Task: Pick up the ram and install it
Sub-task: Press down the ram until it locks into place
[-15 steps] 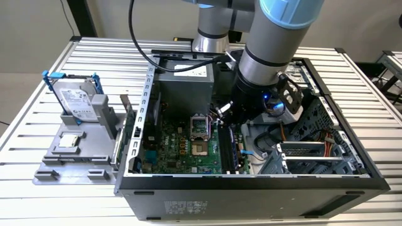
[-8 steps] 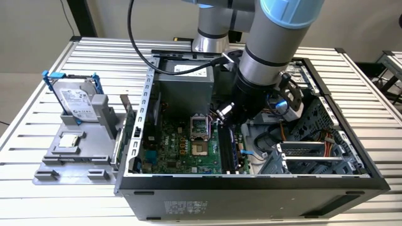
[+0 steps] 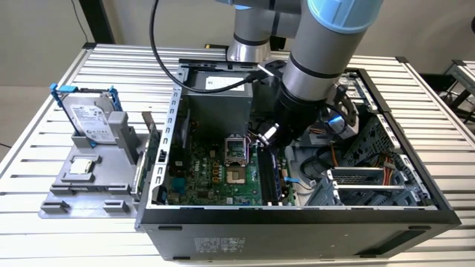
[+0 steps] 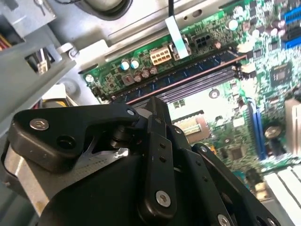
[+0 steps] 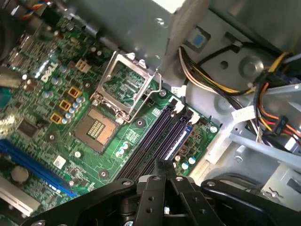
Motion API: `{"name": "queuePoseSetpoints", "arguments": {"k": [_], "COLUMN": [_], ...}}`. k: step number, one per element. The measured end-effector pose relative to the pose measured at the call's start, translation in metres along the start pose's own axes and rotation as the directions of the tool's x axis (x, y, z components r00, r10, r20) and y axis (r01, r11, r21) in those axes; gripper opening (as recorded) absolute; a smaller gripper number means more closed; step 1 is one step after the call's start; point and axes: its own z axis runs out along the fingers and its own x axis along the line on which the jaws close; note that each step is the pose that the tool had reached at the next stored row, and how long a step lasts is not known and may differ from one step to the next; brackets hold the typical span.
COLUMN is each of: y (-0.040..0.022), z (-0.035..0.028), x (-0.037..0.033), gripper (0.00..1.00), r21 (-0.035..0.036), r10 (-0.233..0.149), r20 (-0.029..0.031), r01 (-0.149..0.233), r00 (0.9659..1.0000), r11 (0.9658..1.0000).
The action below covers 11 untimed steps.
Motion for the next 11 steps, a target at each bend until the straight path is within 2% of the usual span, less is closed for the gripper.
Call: {"name": "queuePoseSetpoints", "arguments": {"k": [3, 6, 9, 11], "y": [0.0, 0.0, 0.0, 0.0], "z": [0.0, 0.0, 0.0, 0.0], "x": [0.0, 0.0, 0.0, 0.0], "gripper": [0.0, 0.0, 0.0, 0.0], "r21": [0.0021, 0.0043, 0.0066, 0.0086], "r10": [-0.054, -0.108, -0.162, -0.199], "r20": [-0.001, -0.0019, -0.0028, -0.0032], "r01": [0.054, 0.108, 0.162, 0.199], "r00": [0.9985, 0.9942, 0.9867, 0.98], "r11": [0.9985, 0.9942, 0.9867, 0.9799]}}
